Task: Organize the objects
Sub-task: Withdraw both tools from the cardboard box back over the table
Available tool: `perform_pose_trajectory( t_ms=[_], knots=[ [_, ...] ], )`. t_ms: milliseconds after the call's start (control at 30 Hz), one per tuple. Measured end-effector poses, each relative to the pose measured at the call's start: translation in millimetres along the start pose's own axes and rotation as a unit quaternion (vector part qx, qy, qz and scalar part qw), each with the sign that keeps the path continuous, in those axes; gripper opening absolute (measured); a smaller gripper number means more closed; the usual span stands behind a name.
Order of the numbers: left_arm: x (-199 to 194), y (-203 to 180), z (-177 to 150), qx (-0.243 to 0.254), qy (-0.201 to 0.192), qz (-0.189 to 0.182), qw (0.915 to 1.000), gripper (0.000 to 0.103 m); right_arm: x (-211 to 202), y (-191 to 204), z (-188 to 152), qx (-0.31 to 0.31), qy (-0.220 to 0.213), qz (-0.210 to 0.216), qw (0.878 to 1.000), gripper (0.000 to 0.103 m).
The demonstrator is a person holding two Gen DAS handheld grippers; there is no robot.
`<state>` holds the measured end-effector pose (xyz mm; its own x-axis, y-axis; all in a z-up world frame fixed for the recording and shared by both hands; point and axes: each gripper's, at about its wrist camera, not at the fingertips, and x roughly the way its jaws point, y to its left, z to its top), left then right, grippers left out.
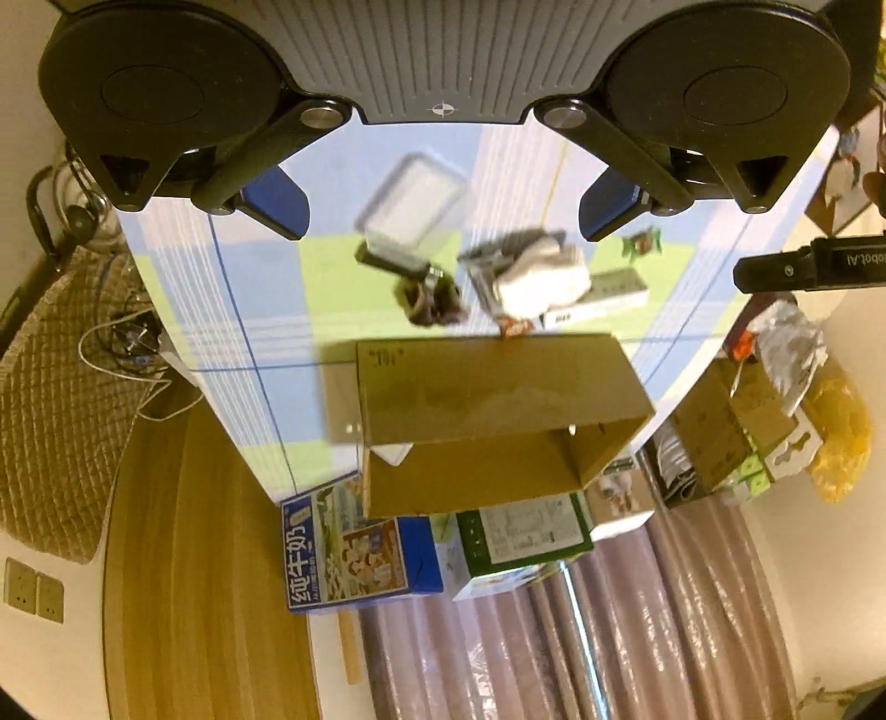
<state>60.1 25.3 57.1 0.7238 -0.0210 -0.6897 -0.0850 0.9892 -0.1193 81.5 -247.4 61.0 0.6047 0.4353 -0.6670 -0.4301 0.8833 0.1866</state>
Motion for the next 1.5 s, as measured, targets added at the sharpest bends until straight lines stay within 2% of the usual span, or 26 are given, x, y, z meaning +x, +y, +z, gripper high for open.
perform_pose_trajectory(
  t_ms=[167,500,900,1500],
  knots=[
    [-14,8,-20,-0.008,0.005,0.010,0.9999,0.102,-14,1,-24,0.001,0.006,-0.001,1.000,0.101],
    [-24,14,-34,-0.026,0.015,0.004,0.9995,0.102,-18,3,-40,0.009,0.015,-0.001,1.000,0.101],
    [-22,18,-37,-0.024,0.018,0.018,0.9994,0.102,-18,3,-39,0.017,0.013,0.004,1.000,0.101],
    [-3,21,-39,-0.019,0.036,0.018,0.9990,0.102,1,0,-43,0.028,0.032,0.004,0.999,0.101]
  ],
)
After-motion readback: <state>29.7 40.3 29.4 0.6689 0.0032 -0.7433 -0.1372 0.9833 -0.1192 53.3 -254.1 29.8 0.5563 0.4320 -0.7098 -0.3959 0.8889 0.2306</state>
